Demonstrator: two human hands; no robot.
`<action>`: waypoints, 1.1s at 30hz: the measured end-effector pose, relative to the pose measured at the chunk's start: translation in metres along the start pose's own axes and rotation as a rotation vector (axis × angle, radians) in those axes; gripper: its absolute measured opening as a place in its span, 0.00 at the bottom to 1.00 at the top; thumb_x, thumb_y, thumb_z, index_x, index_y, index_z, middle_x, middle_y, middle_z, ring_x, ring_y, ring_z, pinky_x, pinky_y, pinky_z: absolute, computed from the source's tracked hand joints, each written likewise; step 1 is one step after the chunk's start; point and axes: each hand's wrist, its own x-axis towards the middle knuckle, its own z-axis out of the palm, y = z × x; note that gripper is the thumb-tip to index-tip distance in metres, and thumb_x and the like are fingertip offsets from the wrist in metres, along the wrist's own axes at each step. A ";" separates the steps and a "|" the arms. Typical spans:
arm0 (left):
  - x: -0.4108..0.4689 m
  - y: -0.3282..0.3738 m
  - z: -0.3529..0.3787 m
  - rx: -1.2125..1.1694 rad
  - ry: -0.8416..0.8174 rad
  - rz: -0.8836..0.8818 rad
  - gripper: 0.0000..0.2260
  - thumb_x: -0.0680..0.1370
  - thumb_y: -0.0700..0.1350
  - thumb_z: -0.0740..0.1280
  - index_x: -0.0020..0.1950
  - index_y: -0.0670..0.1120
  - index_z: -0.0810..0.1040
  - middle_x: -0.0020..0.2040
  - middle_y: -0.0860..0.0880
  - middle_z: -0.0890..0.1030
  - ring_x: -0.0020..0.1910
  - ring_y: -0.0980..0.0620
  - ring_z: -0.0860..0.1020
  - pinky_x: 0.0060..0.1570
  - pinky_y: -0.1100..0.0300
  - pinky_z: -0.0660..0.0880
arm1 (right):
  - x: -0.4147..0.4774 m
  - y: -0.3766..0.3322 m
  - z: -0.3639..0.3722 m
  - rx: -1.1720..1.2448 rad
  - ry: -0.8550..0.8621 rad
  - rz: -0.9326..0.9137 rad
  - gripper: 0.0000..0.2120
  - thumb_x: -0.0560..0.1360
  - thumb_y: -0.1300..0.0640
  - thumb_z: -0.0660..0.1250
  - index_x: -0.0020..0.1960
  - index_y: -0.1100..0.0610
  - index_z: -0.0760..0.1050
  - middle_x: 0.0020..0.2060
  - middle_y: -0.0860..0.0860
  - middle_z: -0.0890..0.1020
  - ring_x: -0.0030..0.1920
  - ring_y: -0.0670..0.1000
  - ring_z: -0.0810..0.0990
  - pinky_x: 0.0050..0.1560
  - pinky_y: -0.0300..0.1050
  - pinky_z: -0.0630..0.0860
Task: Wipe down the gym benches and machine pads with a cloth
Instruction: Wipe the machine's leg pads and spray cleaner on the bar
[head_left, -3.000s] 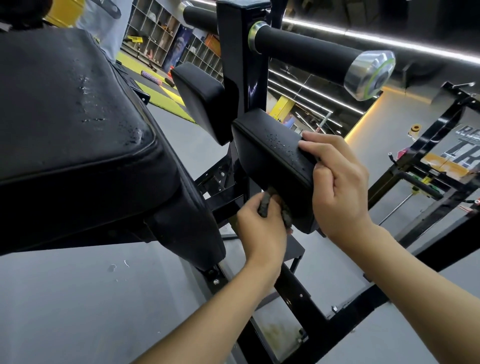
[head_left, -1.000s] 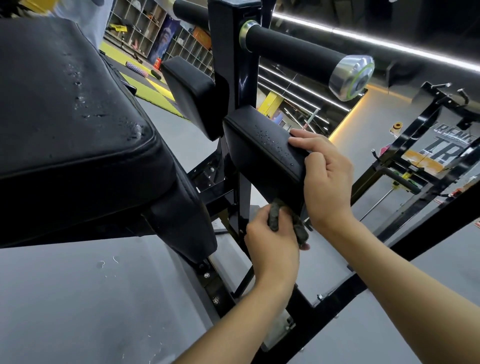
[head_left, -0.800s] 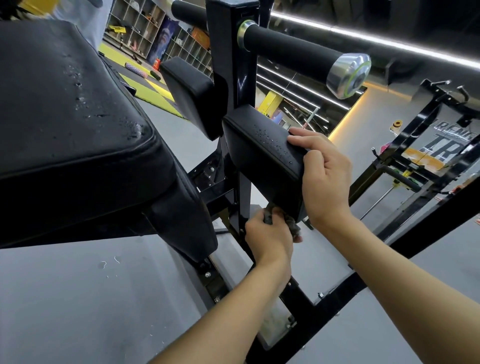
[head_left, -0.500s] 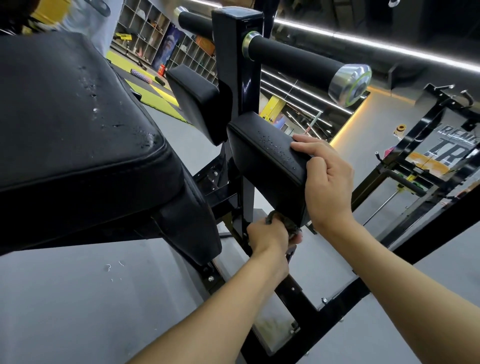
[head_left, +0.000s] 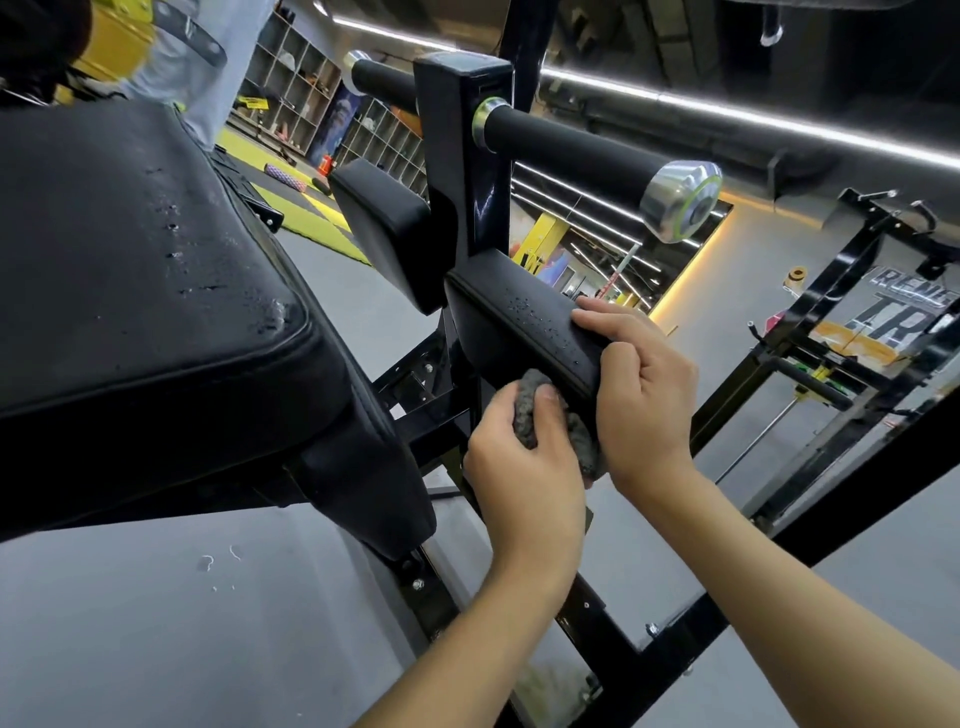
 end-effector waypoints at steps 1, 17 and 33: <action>0.004 -0.008 0.002 0.012 0.022 -0.019 0.08 0.82 0.42 0.64 0.48 0.46 0.82 0.41 0.54 0.83 0.43 0.58 0.82 0.41 0.69 0.78 | 0.000 0.000 0.000 -0.001 0.002 0.000 0.19 0.75 0.63 0.55 0.53 0.57 0.84 0.54 0.47 0.83 0.57 0.38 0.78 0.61 0.38 0.73; 0.034 0.000 -0.002 0.023 0.040 -0.009 0.09 0.83 0.47 0.62 0.49 0.48 0.81 0.43 0.52 0.83 0.42 0.54 0.83 0.38 0.58 0.81 | -0.002 0.000 0.004 0.000 0.033 -0.012 0.19 0.74 0.63 0.55 0.52 0.59 0.84 0.53 0.47 0.83 0.56 0.39 0.78 0.59 0.39 0.74; 0.074 -0.025 0.008 -0.037 0.171 -0.079 0.09 0.83 0.40 0.61 0.47 0.42 0.79 0.35 0.52 0.79 0.30 0.64 0.78 0.32 0.69 0.75 | -0.002 0.007 0.005 -0.013 0.077 -0.098 0.20 0.73 0.62 0.53 0.51 0.60 0.84 0.53 0.51 0.84 0.57 0.42 0.79 0.60 0.41 0.75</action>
